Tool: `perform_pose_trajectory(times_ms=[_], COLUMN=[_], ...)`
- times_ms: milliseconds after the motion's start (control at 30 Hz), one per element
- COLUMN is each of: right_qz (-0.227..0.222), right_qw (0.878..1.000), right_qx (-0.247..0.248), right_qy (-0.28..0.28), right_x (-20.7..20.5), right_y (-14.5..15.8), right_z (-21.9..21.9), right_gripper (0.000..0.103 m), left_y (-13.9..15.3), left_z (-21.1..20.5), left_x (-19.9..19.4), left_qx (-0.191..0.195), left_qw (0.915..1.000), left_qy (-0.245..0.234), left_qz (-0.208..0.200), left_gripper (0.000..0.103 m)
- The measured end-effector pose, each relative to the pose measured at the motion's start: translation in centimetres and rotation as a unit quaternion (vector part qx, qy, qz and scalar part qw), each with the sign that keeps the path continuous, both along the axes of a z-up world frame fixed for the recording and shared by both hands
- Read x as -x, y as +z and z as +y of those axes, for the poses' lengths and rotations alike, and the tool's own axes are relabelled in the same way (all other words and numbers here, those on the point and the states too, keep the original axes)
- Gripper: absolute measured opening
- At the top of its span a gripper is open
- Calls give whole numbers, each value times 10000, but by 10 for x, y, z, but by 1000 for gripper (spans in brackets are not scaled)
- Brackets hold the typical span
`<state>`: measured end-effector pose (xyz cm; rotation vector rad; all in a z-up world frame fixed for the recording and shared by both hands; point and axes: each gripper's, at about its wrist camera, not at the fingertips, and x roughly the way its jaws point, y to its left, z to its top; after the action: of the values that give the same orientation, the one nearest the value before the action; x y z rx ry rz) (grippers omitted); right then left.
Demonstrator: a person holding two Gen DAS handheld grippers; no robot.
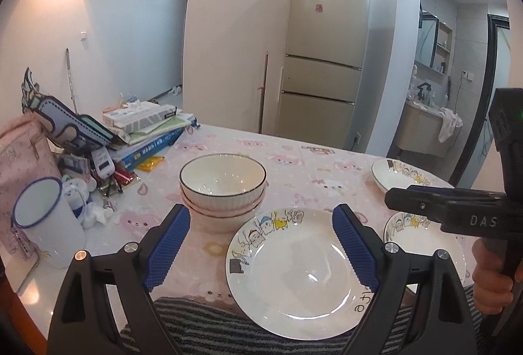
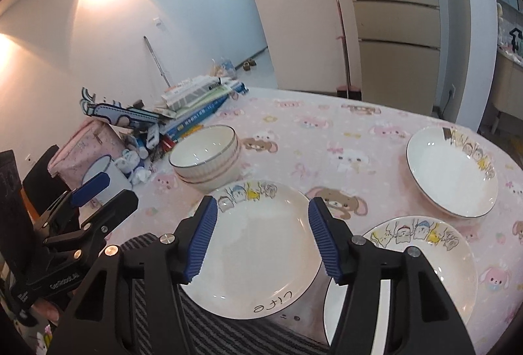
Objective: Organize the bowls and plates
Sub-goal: 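Withdraw both tools and move them over the cartoon-rim white plate, then close the left tool on the plate rim while the right tool grips the rim too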
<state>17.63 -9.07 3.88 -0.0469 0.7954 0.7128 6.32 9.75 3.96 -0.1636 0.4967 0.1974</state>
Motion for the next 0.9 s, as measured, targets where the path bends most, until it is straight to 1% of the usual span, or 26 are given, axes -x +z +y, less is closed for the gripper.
perform_pose_trajectory(times_ms=[133,267,367,600,700,767,800,833,867,900], right_qz=[98,135,240,676,800,861,867,875,908,988], right_qw=[9998,9991,9985,9957,9944,9933,9929,9924,9919,9914], right_qx=[147,346,427,606,676,740,773,804,816,787], right_qy=[-59,-183,-243,-207,-169,-219,-257,-309,-345,-347], right_x=[-8,-16,-24,-39,-44,-48,-50,-52,-54,-57], right_y=[-16,-30,-40,-67,-77,-82,-84,-86,-87,-90], right_z=[3,5,4,6,8,8,8,7,5,3], right_gripper=[57,57,57,57,57,57,55,50,49,47], left_y=[-19,-42,-59,-80,-88,-93,-94,-95,-96,-97], left_z=[4,15,22,28,34,41,43,46,48,49], left_x=[-9,-22,-33,-45,-49,-52,-52,-51,-50,-49], left_qx=[98,469,732,969,1213,1474,1561,1652,1729,1762], left_qw=[9998,9978,9940,9867,9814,9765,9751,9740,9731,9726], left_qy=[-26,-47,-77,110,63,-5,5,22,18,27], left_qz=[165,473,809,1305,1484,1572,1573,1550,1525,1514], left_gripper=[91,91,91,91,91,90,89,85,83,83])
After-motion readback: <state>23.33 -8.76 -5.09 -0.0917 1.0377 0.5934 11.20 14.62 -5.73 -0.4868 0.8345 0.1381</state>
